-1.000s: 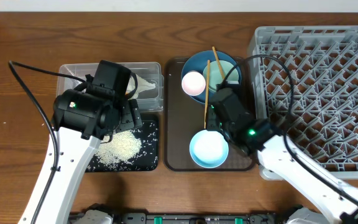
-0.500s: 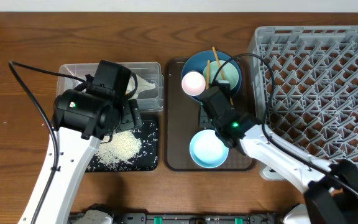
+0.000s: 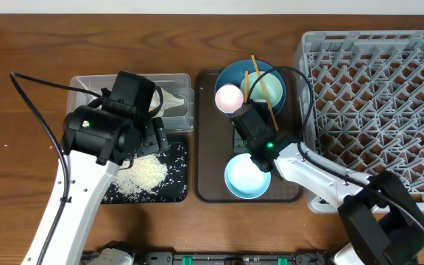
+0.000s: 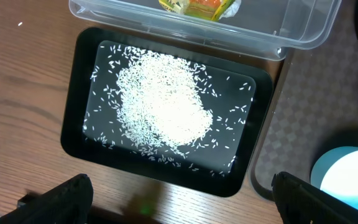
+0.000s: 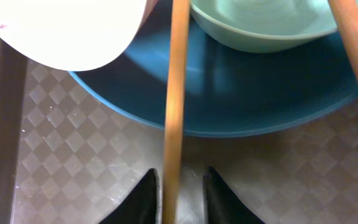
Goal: Sort waste into correct bins and load items into the dishwasher rack
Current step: 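Grasp one wooden chopstick with the right gripper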
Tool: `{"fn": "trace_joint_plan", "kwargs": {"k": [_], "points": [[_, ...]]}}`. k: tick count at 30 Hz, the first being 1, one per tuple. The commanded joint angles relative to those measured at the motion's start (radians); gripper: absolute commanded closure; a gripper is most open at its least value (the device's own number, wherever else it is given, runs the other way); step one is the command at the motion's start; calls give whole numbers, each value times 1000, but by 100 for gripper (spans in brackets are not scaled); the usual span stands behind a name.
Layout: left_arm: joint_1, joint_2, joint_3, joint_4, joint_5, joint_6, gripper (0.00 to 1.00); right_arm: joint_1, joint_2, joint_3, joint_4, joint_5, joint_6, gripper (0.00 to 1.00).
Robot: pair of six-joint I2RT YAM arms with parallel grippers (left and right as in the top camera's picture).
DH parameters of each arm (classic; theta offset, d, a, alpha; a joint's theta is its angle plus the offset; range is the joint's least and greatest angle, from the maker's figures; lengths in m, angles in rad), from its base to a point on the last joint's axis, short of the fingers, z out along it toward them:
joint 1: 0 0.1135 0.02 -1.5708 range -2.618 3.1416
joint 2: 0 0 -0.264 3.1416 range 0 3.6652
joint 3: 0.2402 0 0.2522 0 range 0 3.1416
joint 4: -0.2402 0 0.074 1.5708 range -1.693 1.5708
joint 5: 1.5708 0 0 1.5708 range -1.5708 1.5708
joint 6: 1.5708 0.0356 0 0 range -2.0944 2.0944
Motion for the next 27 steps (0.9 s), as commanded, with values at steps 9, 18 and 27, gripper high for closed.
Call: {"fn": "trace_joint_plan", "kwargs": {"k": [9,18,27], "points": [[5,4,-2,-3,-17,5,5,7,6,18,3,-42,11,85],[5,4,-2,-3,-16,5,5,7,5,19,3,-43,11,99],[5,4,-2,-3,-16,5,5,0,-57,19,-2,-6,-5,99]]}}
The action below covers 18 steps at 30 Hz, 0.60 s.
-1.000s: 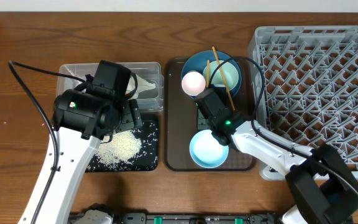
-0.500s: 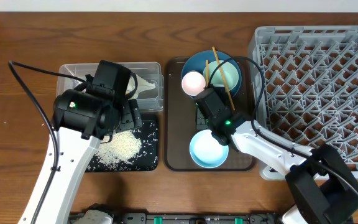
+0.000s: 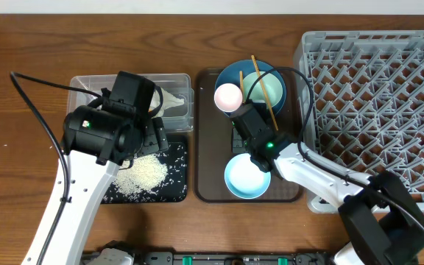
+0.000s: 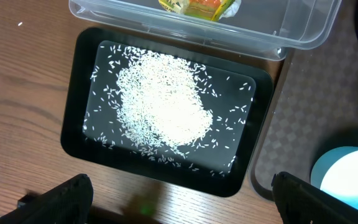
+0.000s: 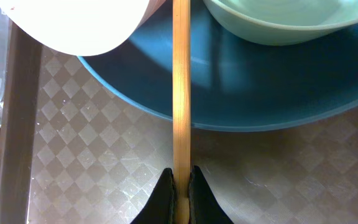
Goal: Sort waste into correct bins and load items into the dishwasher rack
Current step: 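Grasp one wooden chopstick with the right gripper, then carry the chopstick to the grey rack and insert it upright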
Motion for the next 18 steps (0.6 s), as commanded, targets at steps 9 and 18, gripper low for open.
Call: {"fn": "trace_joint_plan", "kwargs": {"k": [9,18], "points": [[5,4,-2,-3,-16,5,5,-23,-236,19,-98,105,-74,99],[5,4,-2,-3,-17,5,5,-148,-376,19,-285,105,-229,99]]}}
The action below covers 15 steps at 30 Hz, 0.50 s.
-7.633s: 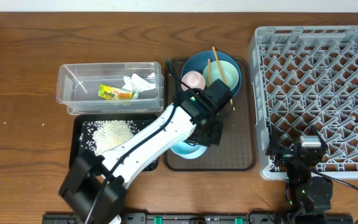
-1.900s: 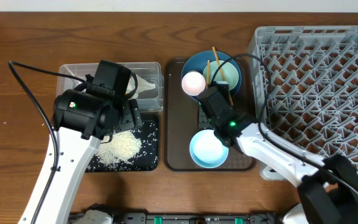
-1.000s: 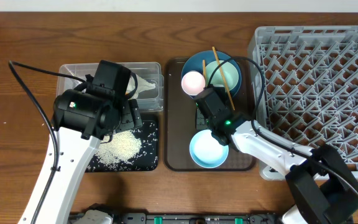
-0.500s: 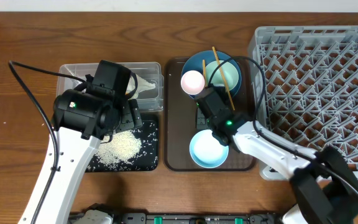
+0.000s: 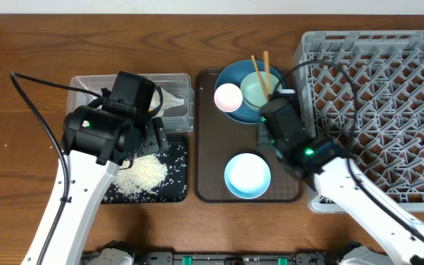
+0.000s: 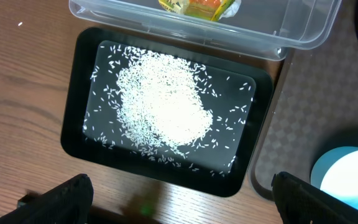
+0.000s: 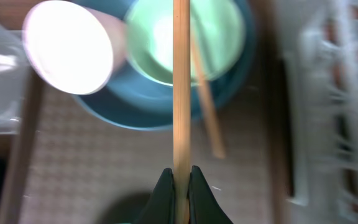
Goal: Sort waste into correct bins and load items into the dishwasher rack
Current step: 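Carry the chopstick to the grey rack and insert it upright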
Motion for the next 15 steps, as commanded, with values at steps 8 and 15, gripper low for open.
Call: {"fn": "trace_joint_plan", "kwargs": {"k": [8,15], "points": [[5,4,-2,-3,-17,5,5,-185,-56,17,-129,24,-209,99],[5,4,-2,-3,-16,5,5,-250,-56,17,-178,24,-227,99]]}}
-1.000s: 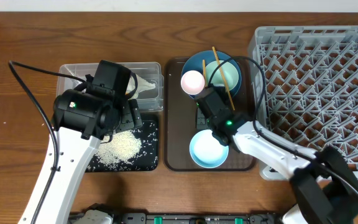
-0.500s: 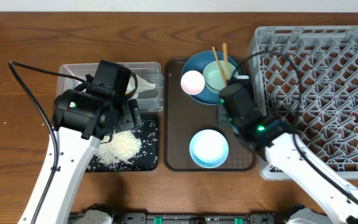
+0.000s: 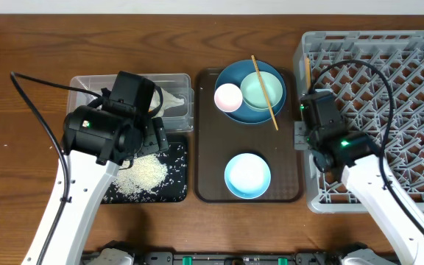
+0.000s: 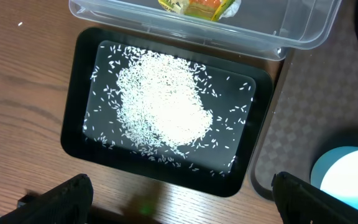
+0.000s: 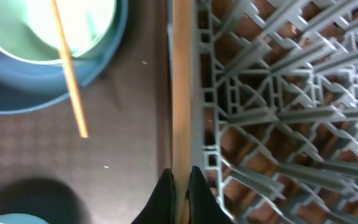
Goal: Sort waste into correct bins and load items into the dishwasher rack
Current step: 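Carry the chopstick to the grey rack and insert it upright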
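My right gripper (image 5: 180,186) is shut on a wooden chopstick (image 5: 181,87), held lengthwise over the left edge of the grey dishwasher rack (image 3: 389,96). In the overhead view the chopstick (image 3: 308,71) shows just ahead of that gripper (image 3: 309,110). A second chopstick (image 3: 264,92) lies across the mint bowl (image 3: 262,90) on the dark blue plate (image 3: 230,114), beside a pink cup (image 3: 228,97). A light blue bowl (image 3: 247,176) sits on the brown tray (image 3: 206,184). My left gripper (image 4: 179,202) hangs open above the black tray of rice (image 4: 166,109).
A clear plastic bin (image 3: 175,99) holding a wrapper stands behind the black tray (image 3: 179,188). The rack fills the right side of the table, its left wall close to the brown tray.
My right gripper has moved right with the chopstick, from over the plate and bowls to the rack's left edge. The left arm has not moved.
My right gripper stood open around a chopstick resting on the blue plate. Then it was shut on that chopstick. After that it held the chopstick above the bowls, and now holds it over the rack's left edge. The left gripper stayed open over the rice tray.
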Tool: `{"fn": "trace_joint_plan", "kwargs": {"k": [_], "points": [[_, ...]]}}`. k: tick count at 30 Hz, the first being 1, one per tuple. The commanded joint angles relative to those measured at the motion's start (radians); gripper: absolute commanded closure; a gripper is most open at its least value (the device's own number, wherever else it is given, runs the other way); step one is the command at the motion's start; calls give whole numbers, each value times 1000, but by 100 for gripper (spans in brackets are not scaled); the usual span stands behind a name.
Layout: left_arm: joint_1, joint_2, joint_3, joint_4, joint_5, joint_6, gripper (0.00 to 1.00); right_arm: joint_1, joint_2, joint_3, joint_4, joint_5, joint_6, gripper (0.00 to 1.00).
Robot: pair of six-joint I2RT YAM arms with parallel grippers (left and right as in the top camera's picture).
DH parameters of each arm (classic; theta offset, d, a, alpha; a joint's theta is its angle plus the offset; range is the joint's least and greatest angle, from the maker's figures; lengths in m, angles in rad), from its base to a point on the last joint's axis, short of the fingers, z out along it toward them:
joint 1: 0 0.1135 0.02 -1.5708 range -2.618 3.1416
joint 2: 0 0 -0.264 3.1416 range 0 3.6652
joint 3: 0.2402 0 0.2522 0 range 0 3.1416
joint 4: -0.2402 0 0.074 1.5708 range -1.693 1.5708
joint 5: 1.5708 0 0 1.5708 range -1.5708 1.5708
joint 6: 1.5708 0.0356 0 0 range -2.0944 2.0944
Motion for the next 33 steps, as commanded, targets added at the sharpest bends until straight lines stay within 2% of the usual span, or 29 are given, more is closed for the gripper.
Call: {"fn": "trace_joint_plan", "kwargs": {"k": [1,19,33], "points": [[5,4,-2,-3,-16,5,5,-33,-9,17,-9,17,-40,99],[5,4,-2,-3,-16,5,5,-93,10,2,-36,17,-114,99],[5,4,-2,-3,-16,5,5,-133,161,-5,-12,39,-128,99]]}}
